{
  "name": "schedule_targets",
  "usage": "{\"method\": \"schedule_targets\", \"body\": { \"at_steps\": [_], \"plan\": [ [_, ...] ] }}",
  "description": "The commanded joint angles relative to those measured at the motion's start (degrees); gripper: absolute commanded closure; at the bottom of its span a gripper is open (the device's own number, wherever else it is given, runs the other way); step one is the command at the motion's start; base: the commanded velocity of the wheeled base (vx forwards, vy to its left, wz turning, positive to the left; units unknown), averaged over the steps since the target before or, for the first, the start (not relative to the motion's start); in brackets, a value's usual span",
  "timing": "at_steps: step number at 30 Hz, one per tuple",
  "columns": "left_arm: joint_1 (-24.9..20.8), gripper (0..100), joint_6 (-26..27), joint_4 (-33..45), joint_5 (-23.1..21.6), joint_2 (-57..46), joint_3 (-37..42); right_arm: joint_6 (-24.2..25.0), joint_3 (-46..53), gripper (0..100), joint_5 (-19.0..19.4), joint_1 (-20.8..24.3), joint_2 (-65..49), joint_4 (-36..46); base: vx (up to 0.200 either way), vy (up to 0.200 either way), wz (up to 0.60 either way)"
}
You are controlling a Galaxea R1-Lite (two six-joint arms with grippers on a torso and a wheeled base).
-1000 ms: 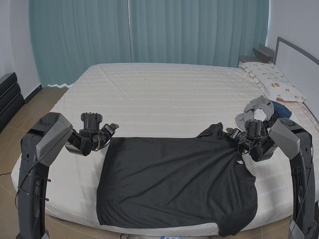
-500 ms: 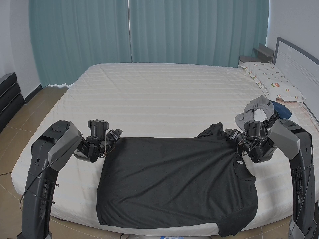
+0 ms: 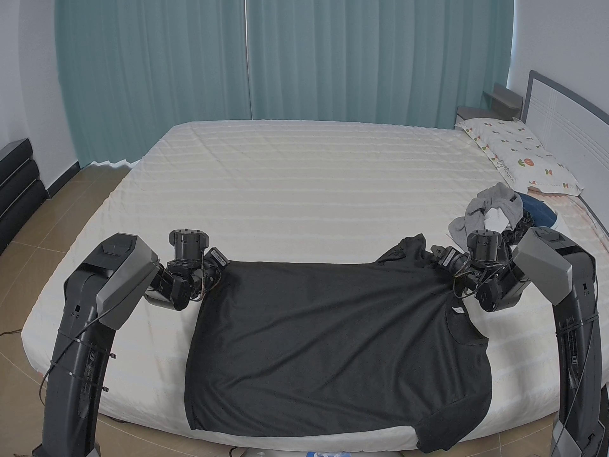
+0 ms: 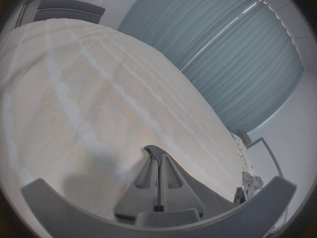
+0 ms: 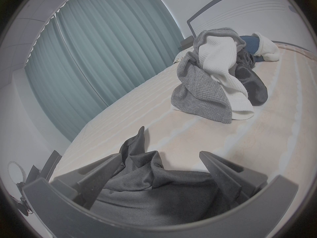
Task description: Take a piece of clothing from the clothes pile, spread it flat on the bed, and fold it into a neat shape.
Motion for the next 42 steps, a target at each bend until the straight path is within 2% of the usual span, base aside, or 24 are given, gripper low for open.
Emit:
{"method": "schedule_targets", "body": {
  "at_steps": [1, 3, 6, 25, 34, 42],
  "plan": [
    [0.6, 100, -0.2, -0.5, 1.6, 0.9, -2.3, 0.0, -0.1, 0, 0.0, 0.0, 0.0, 0.0, 0.0, 0.0, 0.0],
    [1.2, 100, -0.3, -2.5, 4.3, 2.3, -4.6, 0.0, -0.2, 0, 0.0, 0.0, 0.1, 0.0, 0.0, 0.0, 0.0],
    [1.3, 100, -0.2, -4.1, 5.5, 3.6, -5.9, 0.0, -0.3, 0, -0.1, 0.0, 0.1, -0.1, 0.0, 0.0, 0.0],
    [1.6, 100, -0.1, -4.5, 5.8, 3.6, -5.9, 1.5, 1.5, 0, 0.9, 1.0, 0.2, -2.2, 0.0, 0.0, 0.0],
    [1.3, 100, -0.1, -4.3, 5.8, 3.6, -5.3, 1.3, 4.6, 0, 5.1, 0.4, -2.4, -2.2, 0.0, 0.0, 0.0],
    [1.3, 100, -0.2, -4.2, 5.9, 3.5, -4.6, 1.4, 3.5, 0, 6.2, 0.9, -2.1, -2.0, 0.0, 0.0, 0.0]
  ]
}}
